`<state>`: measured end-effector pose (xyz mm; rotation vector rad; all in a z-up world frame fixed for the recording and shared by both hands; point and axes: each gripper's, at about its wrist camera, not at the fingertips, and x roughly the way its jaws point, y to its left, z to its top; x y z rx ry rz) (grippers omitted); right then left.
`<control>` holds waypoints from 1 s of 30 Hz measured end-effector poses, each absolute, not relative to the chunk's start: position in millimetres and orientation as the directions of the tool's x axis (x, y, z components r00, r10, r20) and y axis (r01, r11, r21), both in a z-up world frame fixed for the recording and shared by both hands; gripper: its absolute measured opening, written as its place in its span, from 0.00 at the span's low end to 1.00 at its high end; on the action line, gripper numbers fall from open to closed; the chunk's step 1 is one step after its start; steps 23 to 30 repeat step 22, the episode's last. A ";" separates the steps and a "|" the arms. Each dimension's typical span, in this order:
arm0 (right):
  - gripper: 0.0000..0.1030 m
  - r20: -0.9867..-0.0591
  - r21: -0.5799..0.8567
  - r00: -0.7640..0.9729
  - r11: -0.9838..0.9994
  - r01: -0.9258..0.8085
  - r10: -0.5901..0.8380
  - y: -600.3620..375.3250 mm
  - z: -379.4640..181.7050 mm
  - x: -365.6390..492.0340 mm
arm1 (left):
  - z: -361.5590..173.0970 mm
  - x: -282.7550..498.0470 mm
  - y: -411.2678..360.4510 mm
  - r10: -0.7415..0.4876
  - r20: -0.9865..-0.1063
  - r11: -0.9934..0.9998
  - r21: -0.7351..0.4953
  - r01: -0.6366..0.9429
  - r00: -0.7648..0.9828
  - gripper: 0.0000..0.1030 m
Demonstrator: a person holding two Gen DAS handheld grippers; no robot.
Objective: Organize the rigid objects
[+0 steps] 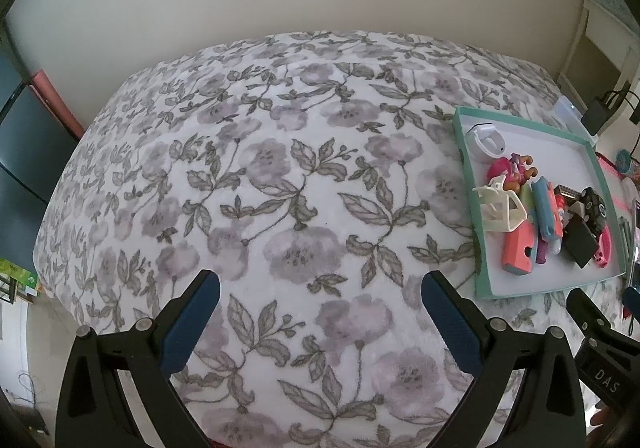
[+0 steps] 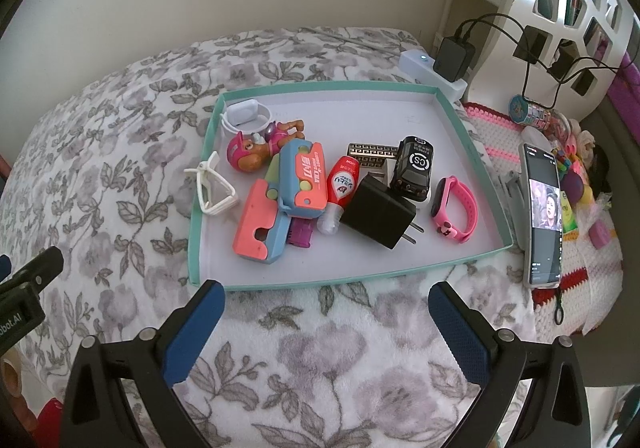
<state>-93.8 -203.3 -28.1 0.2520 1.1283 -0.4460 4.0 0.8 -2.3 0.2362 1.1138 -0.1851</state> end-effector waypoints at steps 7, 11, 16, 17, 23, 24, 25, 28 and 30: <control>1.00 -0.913 -0.029 0.349 0.885 0.464 -0.213 -203.5 -29.3 -93.2 | -2.0 4.3 0.1 -0.029 -0.901 0.960 0.097 0.264 0.434 0.98; 1.00 -0.913 -0.030 0.349 0.886 0.463 -0.213 -203.6 -29.5 -93.2 | -1.7 4.4 0.4 -0.027 -0.901 0.959 0.100 0.266 0.433 0.98; 1.00 -0.913 -0.030 0.348 0.885 0.464 -0.213 -203.5 -29.7 -93.2 | -0.9 4.0 0.4 -0.032 -0.898 0.958 0.097 0.270 0.438 0.98; 1.00 -0.913 -0.030 0.348 0.886 0.464 -0.213 -203.5 -29.7 -93.1 | -0.6 3.6 0.1 -0.032 -0.897 0.958 0.098 0.270 0.440 0.98; 1.00 -0.913 -0.030 0.348 0.885 0.464 -0.213 -203.4 -29.7 -93.1 | -1.1 3.6 -1.6 -0.034 -0.898 0.956 0.100 0.277 0.440 0.98; 1.00 -0.913 -0.030 0.348 0.885 0.464 -0.213 -203.4 -29.7 -93.1 | -1.1 3.6 -1.6 -0.034 -0.898 0.956 0.100 0.277 0.440 0.98; 1.00 -0.913 -0.030 0.348 0.885 0.464 -0.213 -203.4 -29.7 -93.1 | -1.1 3.6 -1.6 -0.034 -0.898 0.956 0.100 0.277 0.440 0.98; 1.00 -0.913 -0.030 0.348 0.885 0.464 -0.213 -203.4 -29.7 -93.1 | -1.1 3.6 -1.6 -0.034 -0.898 0.956 0.100 0.277 0.440 0.98; 1.00 -0.913 -0.030 0.348 0.885 0.464 -0.213 -203.4 -29.7 -93.1 | -1.1 3.6 -1.6 -0.034 -0.898 0.956 0.100 0.277 0.440 0.98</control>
